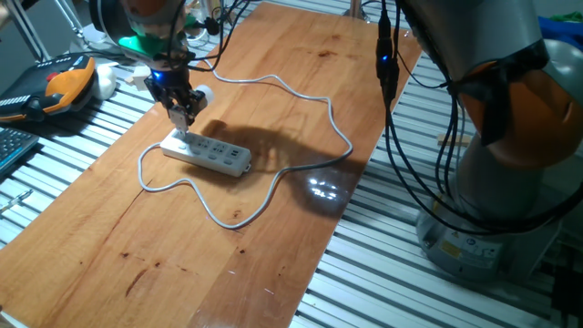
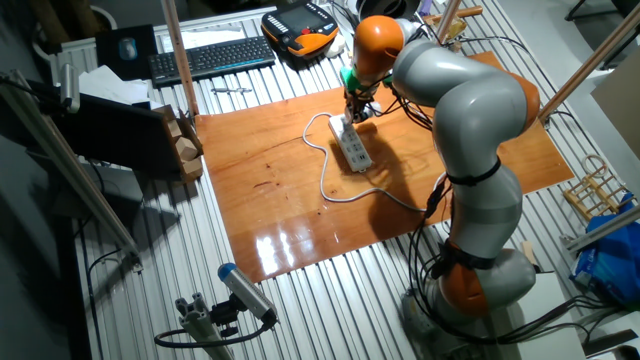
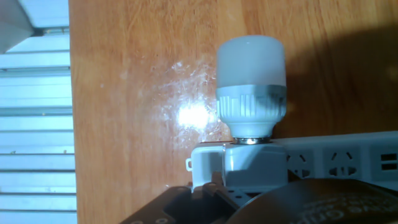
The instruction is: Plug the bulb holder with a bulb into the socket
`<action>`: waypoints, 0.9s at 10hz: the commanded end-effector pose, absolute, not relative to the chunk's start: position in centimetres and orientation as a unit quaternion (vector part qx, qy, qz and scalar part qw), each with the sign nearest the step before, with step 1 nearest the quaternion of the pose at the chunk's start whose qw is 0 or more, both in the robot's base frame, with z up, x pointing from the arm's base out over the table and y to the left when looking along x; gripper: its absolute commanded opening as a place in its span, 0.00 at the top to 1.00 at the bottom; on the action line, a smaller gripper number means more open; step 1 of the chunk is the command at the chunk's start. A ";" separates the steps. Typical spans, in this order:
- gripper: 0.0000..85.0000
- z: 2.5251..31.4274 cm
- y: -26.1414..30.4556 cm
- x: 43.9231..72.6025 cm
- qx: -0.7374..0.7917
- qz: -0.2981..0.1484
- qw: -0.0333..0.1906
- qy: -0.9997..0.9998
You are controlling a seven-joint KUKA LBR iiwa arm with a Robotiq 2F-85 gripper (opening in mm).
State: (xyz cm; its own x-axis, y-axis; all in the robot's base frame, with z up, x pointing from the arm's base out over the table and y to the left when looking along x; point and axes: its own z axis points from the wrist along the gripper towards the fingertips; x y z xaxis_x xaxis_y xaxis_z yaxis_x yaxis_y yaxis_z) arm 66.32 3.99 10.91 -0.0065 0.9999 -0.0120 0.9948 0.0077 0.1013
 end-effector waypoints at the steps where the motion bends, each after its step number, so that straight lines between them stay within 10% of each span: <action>1: 1.00 10.9 4.0 66.3 0.704 0.033 0.042 0.709; 9: 1.00 9.9 4.2 65.9 0.705 0.030 0.050 0.707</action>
State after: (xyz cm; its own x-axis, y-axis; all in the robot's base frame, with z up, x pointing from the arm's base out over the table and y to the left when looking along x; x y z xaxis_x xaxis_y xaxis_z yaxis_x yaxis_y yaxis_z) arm 65.90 4.21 9.92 -0.0006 0.9996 -0.0293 0.9937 0.0039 0.1121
